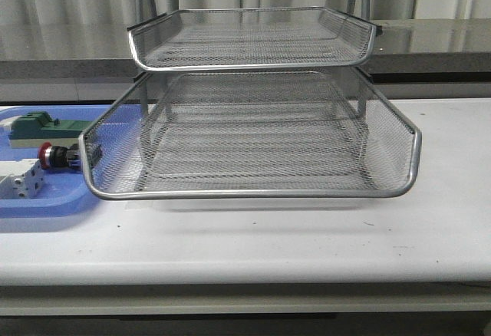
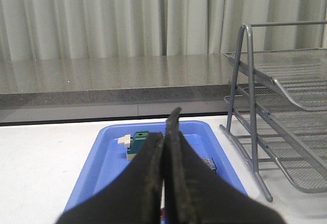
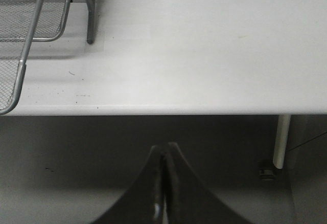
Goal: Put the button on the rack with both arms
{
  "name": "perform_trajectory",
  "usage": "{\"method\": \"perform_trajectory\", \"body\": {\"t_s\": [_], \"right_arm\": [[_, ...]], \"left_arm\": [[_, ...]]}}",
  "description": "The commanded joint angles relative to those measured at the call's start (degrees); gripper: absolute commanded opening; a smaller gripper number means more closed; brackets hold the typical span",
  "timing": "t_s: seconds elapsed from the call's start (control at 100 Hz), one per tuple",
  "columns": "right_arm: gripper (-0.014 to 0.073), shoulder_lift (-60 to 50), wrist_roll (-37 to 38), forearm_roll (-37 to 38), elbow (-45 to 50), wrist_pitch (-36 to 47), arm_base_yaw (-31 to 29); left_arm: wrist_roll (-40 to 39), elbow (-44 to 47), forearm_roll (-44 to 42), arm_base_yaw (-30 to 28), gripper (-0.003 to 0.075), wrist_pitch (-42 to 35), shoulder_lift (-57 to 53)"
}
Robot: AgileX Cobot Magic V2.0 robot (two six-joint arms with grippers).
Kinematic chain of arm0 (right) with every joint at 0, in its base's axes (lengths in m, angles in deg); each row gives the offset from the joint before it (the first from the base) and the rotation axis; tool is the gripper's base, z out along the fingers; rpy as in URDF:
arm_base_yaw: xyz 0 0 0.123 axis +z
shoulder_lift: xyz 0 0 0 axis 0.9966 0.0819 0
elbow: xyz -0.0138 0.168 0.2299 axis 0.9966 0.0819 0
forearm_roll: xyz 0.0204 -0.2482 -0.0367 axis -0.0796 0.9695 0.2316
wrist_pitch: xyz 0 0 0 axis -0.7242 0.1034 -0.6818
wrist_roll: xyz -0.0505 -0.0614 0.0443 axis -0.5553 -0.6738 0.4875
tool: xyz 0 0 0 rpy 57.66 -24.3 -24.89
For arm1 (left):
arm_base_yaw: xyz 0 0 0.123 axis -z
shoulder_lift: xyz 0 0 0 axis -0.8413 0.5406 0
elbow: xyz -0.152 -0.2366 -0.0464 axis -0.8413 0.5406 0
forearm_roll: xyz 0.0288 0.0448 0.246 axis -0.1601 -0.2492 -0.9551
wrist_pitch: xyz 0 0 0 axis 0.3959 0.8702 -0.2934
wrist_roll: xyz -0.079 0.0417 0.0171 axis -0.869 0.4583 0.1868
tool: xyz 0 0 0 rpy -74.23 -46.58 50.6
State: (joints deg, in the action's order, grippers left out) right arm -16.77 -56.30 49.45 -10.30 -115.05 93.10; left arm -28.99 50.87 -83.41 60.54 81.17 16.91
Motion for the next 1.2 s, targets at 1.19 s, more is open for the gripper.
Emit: {"method": "perform_trajectory", "body": {"t_s": [1.19], "right_arm": [[-0.0068,0.09,0.16,1.08,-2.00,2.94,-0.11]], "left_arm": [[-0.53,-16.26,4.20,0.46,-0.0020,5.56,10.01]]}}
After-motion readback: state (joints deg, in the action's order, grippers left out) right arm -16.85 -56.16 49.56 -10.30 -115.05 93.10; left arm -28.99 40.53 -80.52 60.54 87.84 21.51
